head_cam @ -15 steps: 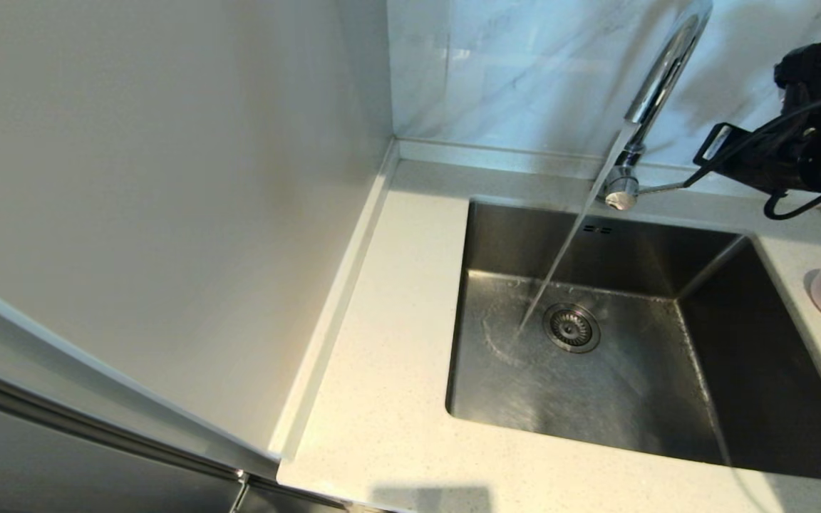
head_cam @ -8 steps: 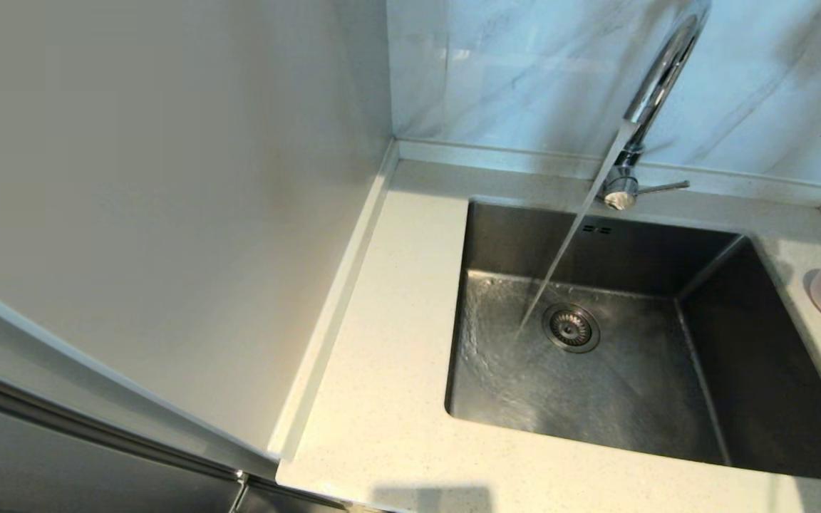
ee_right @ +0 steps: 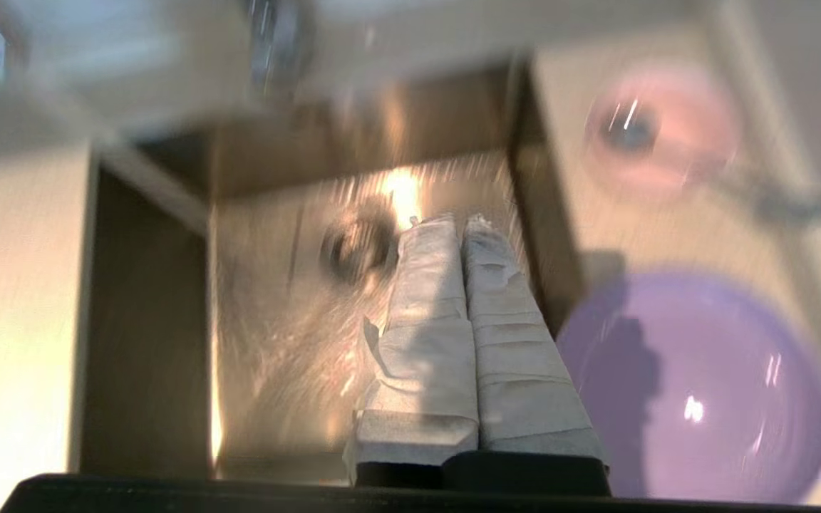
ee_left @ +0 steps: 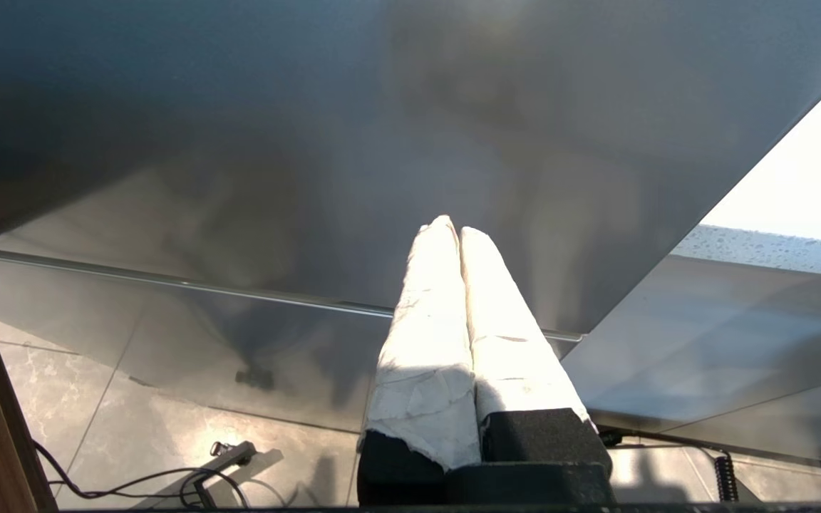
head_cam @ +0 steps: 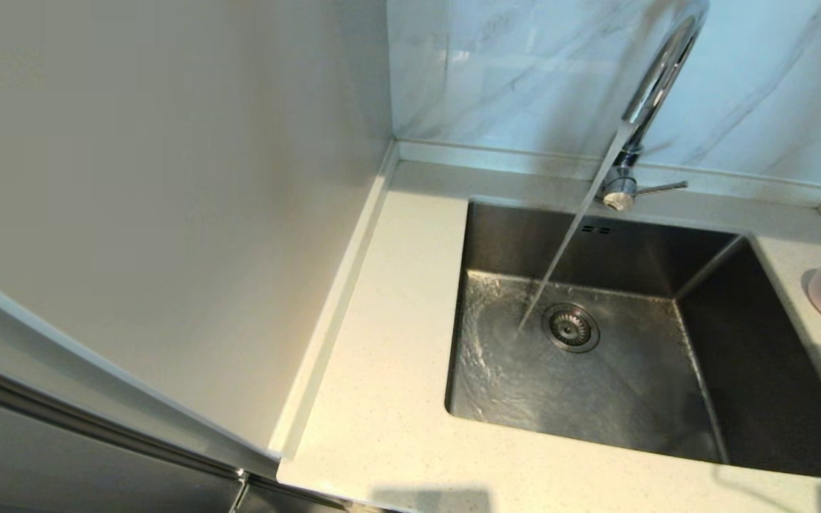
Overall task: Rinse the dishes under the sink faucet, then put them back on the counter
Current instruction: Pick up the plate
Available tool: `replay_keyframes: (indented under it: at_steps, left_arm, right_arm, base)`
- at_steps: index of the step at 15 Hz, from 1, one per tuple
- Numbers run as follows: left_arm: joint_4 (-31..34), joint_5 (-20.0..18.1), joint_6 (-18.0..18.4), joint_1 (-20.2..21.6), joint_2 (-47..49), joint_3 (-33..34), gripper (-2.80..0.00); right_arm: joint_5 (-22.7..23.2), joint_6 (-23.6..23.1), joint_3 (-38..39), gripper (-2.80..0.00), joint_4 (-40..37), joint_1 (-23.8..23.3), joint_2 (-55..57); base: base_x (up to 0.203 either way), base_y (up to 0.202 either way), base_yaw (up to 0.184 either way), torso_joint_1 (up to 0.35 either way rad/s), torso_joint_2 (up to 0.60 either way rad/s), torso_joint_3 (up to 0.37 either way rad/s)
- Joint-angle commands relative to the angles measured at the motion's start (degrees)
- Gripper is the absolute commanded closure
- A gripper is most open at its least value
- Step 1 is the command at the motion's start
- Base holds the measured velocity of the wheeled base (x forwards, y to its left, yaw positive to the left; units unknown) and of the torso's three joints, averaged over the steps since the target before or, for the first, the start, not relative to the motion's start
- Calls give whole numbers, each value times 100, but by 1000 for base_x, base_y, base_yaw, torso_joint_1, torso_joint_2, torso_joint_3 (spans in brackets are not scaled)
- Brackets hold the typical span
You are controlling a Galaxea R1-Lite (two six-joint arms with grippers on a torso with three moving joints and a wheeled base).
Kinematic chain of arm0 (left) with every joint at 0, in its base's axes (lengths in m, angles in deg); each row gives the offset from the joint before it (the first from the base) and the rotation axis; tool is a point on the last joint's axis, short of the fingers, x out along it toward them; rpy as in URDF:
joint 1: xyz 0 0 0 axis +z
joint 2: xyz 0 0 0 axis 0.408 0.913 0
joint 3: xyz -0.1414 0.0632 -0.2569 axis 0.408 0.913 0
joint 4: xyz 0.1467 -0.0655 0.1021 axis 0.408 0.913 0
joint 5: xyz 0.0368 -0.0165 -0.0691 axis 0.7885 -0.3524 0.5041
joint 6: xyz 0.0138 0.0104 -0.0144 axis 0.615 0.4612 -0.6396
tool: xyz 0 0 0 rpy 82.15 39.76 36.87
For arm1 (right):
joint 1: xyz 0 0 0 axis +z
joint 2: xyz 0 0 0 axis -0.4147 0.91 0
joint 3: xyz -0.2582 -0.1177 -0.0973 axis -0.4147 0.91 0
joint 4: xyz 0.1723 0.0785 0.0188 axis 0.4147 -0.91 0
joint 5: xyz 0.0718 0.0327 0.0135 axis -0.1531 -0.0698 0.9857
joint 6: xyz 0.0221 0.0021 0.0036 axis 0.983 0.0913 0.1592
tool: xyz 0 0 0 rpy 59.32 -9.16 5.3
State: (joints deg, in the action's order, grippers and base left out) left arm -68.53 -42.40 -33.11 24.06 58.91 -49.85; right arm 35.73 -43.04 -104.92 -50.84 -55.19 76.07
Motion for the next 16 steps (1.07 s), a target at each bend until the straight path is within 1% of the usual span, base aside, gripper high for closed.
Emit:
replay_keyframes:
  at_steps: [1, 3, 5, 6, 7, 8, 9, 10, 11, 12, 13, 14, 15, 16]
  left_arm:
    - [0, -1, -2, 2, 0, 0, 0]
    - [0, 1, -2, 2, 0, 0, 0]
    - [0, 1, -2, 2, 0, 0, 0]
    - [0, 1, -2, 2, 0, 0, 0]
    - [0, 1, -2, 2, 0, 0, 0]
    - [0, -4, -2, 2, 0, 0, 0]
    - [0, -3, -2, 2, 0, 0, 0]
    - [0, -8, -2, 2, 0, 0, 0]
    - [0, 1, -2, 2, 0, 0, 0]
    - [0, 0, -2, 2, 0, 0, 0]
    - [0, -8, -2, 2, 0, 0, 0]
    - [0, -4, -2, 2, 0, 0, 0]
    - [0, -7, -2, 2, 0, 0, 0]
    - [0, 1, -2, 2, 0, 0, 0]
  right_arm:
    - [196, -73, 514, 0, -188, -62, -823]
    - [288, -255, 754, 0, -306, -73, -1033]
    - [260, -382, 684, 0, -505, -77, -1047]
    - [212, -486, 658, 0, -717, -82, -1057]
    - [16, -554, 648, 0, -1075, -89, -1097]
    - [-379, -602, 632, 0, -1379, -8, -1106]
    - [-728, -621, 654, 0, -1556, 279, -1112]
    - [-1132, -645, 750, 0, -1688, 775, -1180]
    - [-1652, -748, 934, 0, -1779, 1331, -1308]
    - [-2370, -984, 1214, 0, -1839, 1700, -1410]
    - [-3066, -1204, 1479, 0, -1885, 1875, -1434]
    - [-3483, -1313, 1633, 0, -1917, 1928, -1312]
    - [-3664, -1369, 1776, 0, -1933, 1947, -1246]
    - [-3679, -1393, 1900, 0, -1934, 1952, -1230]
  base:
    - [0, 0, 0, 0, 0, 0]
    - [0, 0, 0, 0, 0, 0]
    - [0, 0, 0, 0, 0, 0]
    - [0, 0, 0, 0, 0, 0]
    - [0, 0, 0, 0, 0, 0]
    - [0, 0, 0, 0, 0, 0]
    - [0, 0, 0, 0, 0, 0]
    - [0, 0, 0, 0, 0, 0]
    - [0, 0, 0, 0, 0, 0]
    - [0, 0, 0, 0, 0, 0]
    - [0, 0, 0, 0, 0, 0]
    - [0, 0, 0, 0, 0, 0]
    - [0, 0, 0, 0, 0, 0]
    - [0, 0, 0, 0, 0, 0]
